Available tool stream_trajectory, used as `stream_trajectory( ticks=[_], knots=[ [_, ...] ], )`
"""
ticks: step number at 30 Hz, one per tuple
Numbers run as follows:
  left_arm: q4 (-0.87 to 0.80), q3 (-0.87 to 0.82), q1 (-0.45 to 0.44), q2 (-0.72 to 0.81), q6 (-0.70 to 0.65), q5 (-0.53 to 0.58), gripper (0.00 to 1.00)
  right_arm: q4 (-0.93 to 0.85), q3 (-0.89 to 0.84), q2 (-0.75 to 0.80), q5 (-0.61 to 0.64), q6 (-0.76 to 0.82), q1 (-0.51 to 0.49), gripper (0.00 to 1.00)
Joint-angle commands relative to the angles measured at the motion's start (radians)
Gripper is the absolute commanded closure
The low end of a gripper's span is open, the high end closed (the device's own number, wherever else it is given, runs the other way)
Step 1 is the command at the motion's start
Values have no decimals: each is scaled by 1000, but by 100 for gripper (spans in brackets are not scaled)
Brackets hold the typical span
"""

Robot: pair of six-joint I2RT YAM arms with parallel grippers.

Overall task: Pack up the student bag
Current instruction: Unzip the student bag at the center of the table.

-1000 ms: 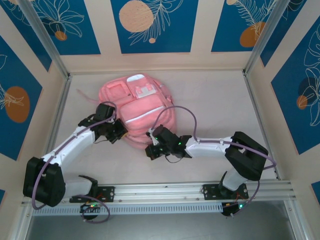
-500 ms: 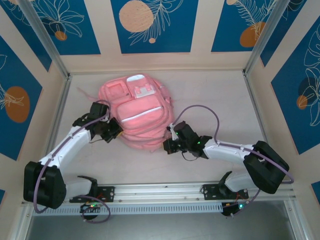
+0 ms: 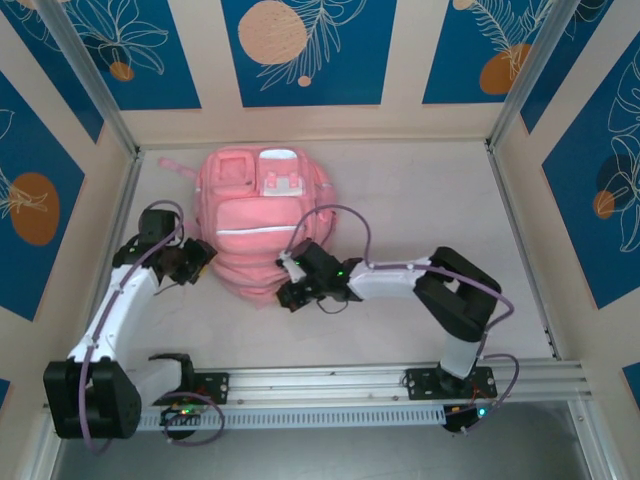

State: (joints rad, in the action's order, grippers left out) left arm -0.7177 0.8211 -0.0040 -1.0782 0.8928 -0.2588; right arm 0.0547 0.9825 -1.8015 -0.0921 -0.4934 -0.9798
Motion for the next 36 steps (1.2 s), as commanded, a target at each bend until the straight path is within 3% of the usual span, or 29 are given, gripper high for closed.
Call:
stream_trajectory(
  ticks=[1, 5, 11, 19, 23, 27, 30, 36],
  knots=[
    [-52, -34, -10, 59, 22, -32, 44, 5, 85, -70, -52, 22, -27, 100],
    [-61, -64, -53, 98, 40, -11, 34, 15, 133, -104, -75, -6, -35, 100],
    [3, -127, -100, 61, 100, -25, 34, 35, 140, -113, -77, -34, -40, 100],
    [122, -92, -122, -56, 99, -8, 39, 15, 127, -96, -54, -28, -51, 100],
    [159, -92, -121, -115, 100, -4, 54, 10, 100, -67, -31, -26, -50, 100],
    [153, -84, -120, -136, 90, 9, 82, -17, 79, -43, 1, -9, -50, 100],
    [126, -63, -121, -125, 77, 27, 97, -44, 62, -27, 22, 4, -44, 100],
    [63, -27, -111, -71, 49, 73, 100, -61, -10, 24, 49, 24, -19, 100]
  ],
)
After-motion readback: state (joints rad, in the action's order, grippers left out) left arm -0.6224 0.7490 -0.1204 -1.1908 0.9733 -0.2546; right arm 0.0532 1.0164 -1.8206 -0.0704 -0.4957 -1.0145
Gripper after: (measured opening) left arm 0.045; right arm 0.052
